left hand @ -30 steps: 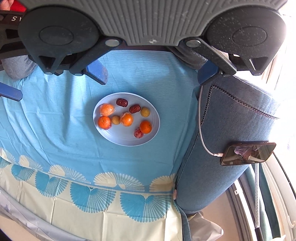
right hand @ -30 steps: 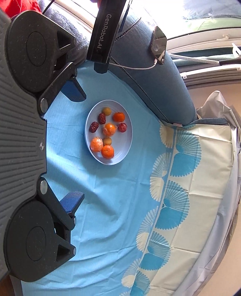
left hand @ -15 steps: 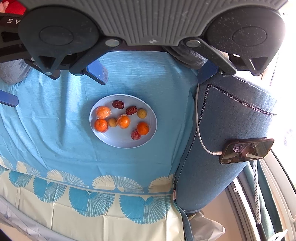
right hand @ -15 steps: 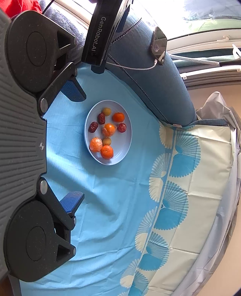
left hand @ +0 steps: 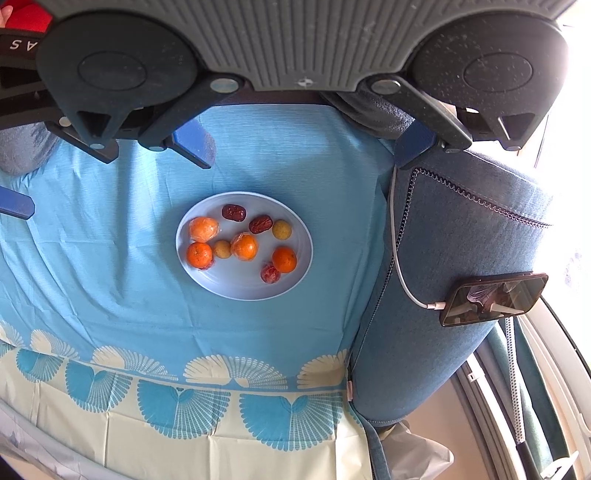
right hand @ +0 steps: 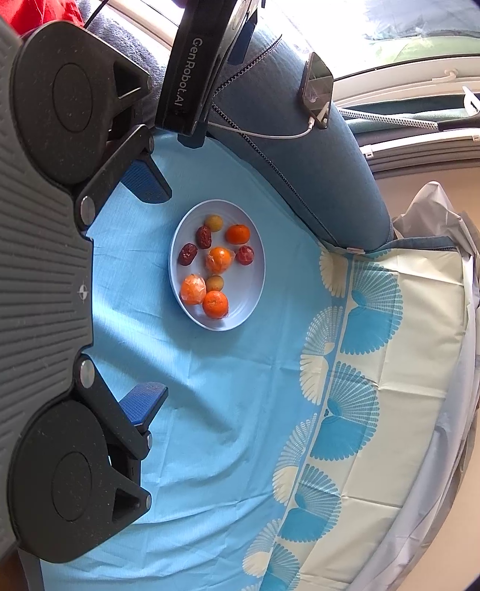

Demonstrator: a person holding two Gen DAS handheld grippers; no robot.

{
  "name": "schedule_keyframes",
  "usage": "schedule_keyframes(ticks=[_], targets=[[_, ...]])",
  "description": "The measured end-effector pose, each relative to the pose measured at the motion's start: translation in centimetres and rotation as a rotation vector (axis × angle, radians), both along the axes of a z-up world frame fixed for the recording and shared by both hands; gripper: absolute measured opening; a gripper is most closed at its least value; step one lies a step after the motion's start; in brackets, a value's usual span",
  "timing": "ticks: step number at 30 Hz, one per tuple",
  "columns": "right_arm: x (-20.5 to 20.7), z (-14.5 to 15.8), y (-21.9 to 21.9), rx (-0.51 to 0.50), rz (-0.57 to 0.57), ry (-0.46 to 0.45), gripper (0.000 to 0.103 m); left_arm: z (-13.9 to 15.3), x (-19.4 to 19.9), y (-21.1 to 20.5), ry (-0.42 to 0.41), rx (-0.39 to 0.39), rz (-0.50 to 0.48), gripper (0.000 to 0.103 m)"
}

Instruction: Organize fruits

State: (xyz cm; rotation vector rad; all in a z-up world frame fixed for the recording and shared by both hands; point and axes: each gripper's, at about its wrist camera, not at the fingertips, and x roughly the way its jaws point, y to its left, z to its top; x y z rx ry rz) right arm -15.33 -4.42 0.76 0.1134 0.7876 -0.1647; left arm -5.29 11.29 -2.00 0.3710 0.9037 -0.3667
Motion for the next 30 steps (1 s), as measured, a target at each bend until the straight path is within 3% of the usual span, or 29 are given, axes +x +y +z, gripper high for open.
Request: schedule_keyframes(ticks=[30], targets=[[-0.03,-0.07,0.01,-0.003,-0.002,0.001,0.102,-0.22,-0.12,-0.22,-0.01,0.027,-0.002,0.103]])
